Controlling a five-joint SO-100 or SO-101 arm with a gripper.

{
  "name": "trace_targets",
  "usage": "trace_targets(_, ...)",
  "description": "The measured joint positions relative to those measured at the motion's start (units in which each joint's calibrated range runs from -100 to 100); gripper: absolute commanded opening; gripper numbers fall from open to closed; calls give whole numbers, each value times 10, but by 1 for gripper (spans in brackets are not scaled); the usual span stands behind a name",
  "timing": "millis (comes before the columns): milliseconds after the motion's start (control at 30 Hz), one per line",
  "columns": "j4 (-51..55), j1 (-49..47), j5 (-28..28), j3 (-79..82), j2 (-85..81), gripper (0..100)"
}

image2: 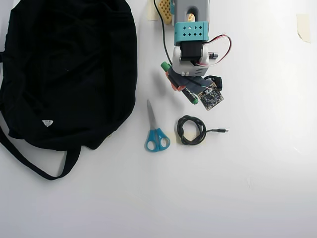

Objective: Put the green marker into the black bag

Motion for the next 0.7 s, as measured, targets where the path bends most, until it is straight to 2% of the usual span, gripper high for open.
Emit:
trace_targets(300, 82, 19, 0, -75, 0, 2)
trace_targets(700, 167, 71, -29, -197, 0, 2)
